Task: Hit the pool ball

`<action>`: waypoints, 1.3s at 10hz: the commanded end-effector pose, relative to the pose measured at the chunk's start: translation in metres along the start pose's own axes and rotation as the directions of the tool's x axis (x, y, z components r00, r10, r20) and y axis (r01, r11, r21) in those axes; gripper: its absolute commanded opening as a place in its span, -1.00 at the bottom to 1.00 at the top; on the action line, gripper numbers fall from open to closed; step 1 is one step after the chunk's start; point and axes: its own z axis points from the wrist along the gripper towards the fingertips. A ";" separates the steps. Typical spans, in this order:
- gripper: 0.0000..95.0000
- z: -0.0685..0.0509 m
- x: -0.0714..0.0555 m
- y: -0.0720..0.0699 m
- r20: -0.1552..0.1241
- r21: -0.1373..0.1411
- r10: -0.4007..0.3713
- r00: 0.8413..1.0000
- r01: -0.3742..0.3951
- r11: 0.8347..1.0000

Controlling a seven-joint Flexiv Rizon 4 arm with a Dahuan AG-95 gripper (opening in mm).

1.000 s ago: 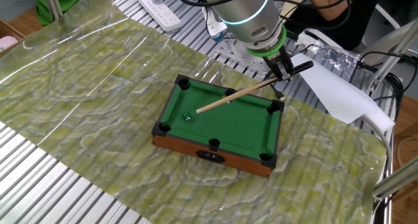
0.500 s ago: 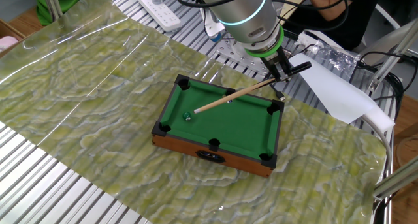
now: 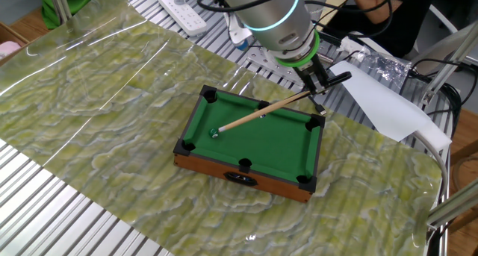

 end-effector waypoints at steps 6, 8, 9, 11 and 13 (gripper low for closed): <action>-1.00 -0.021 -0.009 0.002 0.000 0.017 0.009 1.000 -0.009 1.000; -1.00 -0.021 -0.009 0.002 0.000 0.017 0.004 1.000 -0.004 1.000; -1.00 -0.021 -0.010 0.002 0.003 0.018 0.003 1.000 -0.003 1.000; -1.00 -0.021 -0.011 0.002 0.007 0.021 0.003 1.000 -0.003 1.000; -1.00 -0.021 -0.011 0.002 0.004 0.022 0.006 1.000 -0.006 1.000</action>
